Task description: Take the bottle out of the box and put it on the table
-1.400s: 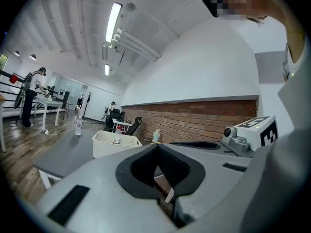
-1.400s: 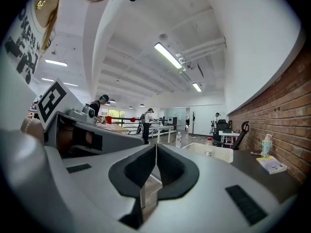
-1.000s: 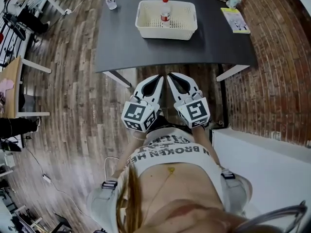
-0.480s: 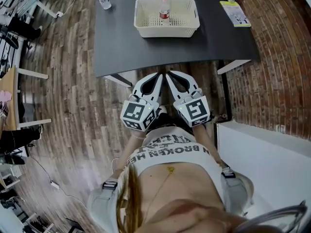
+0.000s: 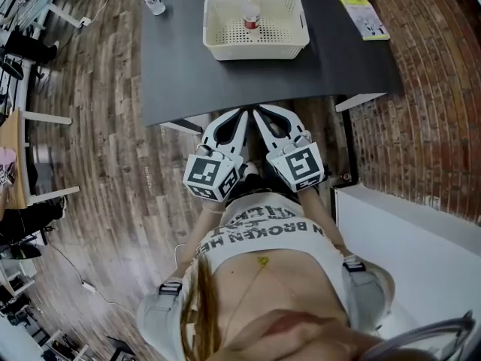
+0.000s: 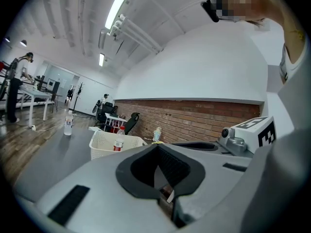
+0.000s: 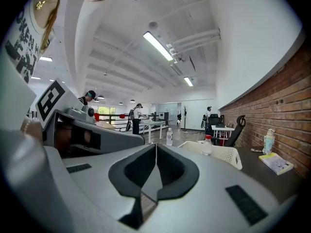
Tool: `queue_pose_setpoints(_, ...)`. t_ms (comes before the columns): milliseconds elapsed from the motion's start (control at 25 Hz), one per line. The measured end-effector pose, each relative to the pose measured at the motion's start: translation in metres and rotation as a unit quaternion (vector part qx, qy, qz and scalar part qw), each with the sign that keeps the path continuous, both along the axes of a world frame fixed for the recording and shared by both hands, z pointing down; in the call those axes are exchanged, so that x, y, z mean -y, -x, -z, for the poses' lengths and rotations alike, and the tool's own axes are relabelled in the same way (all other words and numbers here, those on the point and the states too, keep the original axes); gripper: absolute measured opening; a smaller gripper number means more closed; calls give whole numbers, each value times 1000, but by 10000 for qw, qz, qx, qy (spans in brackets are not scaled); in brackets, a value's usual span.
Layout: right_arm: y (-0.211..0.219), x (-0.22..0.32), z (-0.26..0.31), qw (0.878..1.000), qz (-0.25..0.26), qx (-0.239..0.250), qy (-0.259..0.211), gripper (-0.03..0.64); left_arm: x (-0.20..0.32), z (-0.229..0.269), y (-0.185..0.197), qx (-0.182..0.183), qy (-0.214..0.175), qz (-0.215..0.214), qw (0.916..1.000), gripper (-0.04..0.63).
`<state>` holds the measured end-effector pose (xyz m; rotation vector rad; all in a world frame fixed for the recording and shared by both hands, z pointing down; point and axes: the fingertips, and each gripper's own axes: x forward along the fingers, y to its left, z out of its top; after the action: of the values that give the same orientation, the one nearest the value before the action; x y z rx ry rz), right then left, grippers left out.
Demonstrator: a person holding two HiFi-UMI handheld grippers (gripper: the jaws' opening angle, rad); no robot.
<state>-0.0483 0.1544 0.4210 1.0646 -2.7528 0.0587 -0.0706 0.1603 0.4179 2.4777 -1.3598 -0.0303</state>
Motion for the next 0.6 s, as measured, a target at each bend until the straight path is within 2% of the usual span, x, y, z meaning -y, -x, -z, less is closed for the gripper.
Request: queue_pose_setpoints(600, -11, 119, 12, 9986, 477, 191, -112, 12, 114, 6, -17, 144, 57, 320, 9994, 5)
